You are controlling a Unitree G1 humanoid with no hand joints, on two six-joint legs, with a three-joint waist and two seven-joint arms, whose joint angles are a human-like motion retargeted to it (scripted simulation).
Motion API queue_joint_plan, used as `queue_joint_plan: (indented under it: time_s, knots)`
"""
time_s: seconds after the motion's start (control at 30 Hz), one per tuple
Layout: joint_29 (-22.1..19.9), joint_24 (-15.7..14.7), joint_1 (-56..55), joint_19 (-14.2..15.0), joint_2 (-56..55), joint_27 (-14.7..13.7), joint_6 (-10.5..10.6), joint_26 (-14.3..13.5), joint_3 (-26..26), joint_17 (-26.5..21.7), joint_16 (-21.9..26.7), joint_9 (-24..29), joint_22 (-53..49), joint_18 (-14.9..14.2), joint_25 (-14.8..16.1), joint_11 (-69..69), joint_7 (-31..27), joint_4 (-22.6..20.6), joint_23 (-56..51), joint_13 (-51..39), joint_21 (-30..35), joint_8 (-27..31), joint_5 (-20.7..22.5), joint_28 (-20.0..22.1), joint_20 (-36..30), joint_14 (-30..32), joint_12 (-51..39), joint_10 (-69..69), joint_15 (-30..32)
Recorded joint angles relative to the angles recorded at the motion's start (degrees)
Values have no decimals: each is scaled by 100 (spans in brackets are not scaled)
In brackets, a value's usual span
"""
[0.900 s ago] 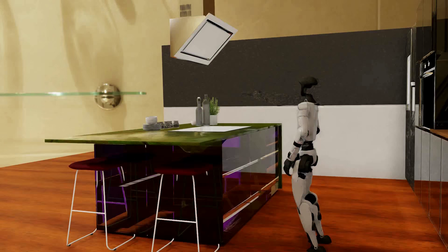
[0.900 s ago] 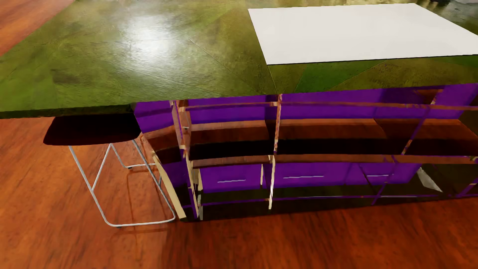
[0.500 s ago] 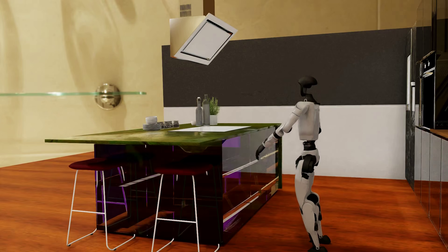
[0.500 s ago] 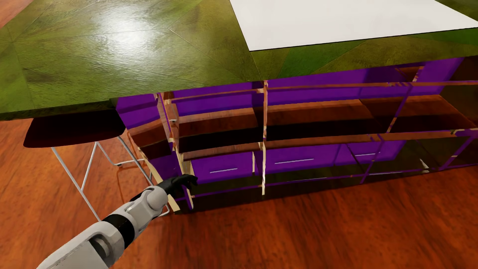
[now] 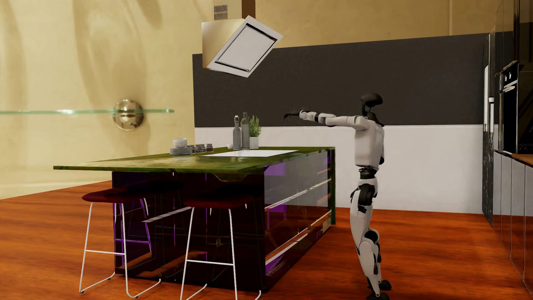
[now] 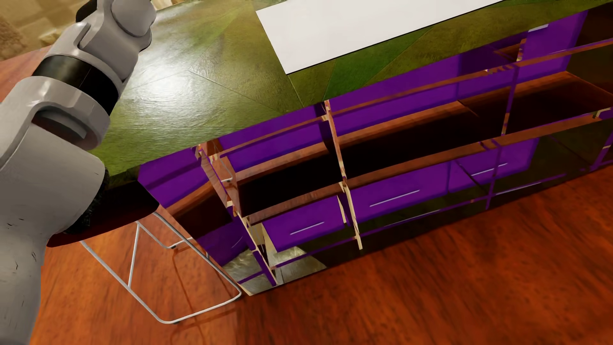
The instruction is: Reach
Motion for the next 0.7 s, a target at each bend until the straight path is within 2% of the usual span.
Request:
queue_joint_plan:
  time_s: [0.07,0.33,0.57,0.7]
  knots:
    - [0,0,17,0,0,0,1,0,-14,16,-72,-3,70,0,0,24,0,-7,-48,29,-12,0,-4,0,-109,-7,-39,-2,-47]
    - [0,0,37,0,10,0,-44,0,-88,79,-120,9,14,0,0,-12,0,16,-231,79,-141,0,15,0,123,-25,-135,-27,-50]
    - [0,0,38,0,36,0,-47,0,-84,-4,-110,-2,45,0,0,-47,0,7,-180,66,-132,0,17,0,-71,-49,-60,-16,17]
    - [0,0,69,0,11,0,-55,0,-84,-3,-113,5,40,0,0,138,0,14,-147,39,-179,0,28,0,-22,-27,-109,7,-246]
